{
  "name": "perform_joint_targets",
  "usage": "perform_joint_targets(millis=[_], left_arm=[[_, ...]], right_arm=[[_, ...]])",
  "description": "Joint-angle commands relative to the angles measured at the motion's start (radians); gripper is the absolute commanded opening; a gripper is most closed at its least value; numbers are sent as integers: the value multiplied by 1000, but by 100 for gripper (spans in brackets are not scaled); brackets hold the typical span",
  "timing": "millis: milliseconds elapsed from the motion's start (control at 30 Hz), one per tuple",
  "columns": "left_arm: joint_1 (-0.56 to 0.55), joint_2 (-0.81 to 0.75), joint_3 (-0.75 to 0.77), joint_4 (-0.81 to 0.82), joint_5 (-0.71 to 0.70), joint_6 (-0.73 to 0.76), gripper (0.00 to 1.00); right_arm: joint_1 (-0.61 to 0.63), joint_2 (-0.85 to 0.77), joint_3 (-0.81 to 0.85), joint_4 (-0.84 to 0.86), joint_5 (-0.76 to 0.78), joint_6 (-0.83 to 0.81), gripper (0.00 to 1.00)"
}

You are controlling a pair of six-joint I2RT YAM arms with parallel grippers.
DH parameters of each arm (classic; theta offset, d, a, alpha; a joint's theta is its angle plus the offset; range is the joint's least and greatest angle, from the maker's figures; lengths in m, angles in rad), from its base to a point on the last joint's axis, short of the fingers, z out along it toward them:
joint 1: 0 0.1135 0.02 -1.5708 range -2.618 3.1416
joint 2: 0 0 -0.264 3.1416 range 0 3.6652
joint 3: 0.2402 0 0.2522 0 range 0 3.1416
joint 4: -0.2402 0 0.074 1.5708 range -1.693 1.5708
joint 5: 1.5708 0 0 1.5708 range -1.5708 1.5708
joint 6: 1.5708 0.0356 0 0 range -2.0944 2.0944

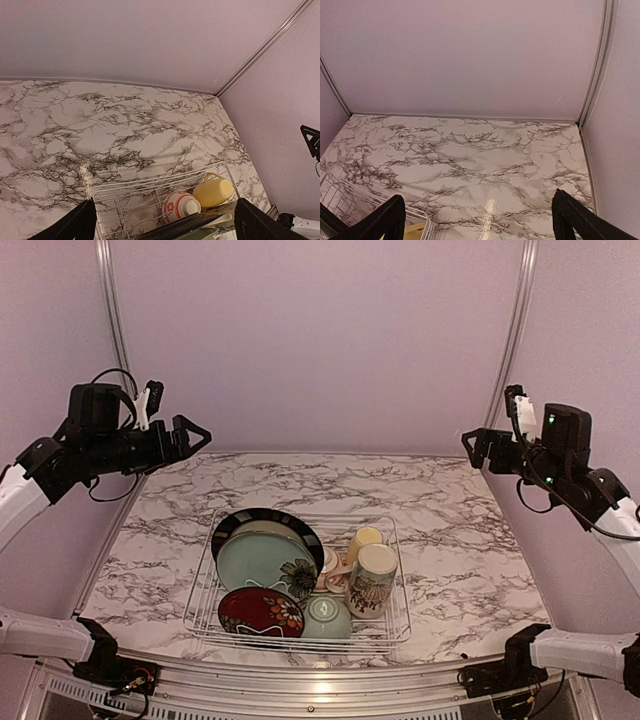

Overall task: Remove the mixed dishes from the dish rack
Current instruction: Grab the plate from the dish rack.

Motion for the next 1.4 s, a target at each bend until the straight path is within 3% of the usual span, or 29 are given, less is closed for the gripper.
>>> perform_joint_targets(millis=[0,233,367,567,833,1133,1367], left_arm=[[-29,-6,-8,-26,-10,28,99],[-65,-1,-63,-30,-34,22,99],[-81,1,-77,-46,-59,11,99],[-109,-1,-101,-29,-75,-22,99],[-162,-31,-151,12,-69,-85,99],[-171,-75,-199,10,-75,-116,99],[-172,-87,-193,-3,-95,-115,99]], right_arm=[[3,55,-8,35,-208,-71,98],[235,230,41,135,-372,-132,99],[387,350,83,173,-388,-199,98],[512,522,154,215,-452,-305,86],[550,713,291,170,-474,-354,64],[560,773,298,191,-559,-373,63],[571,820,302,199,-567,-379,51]])
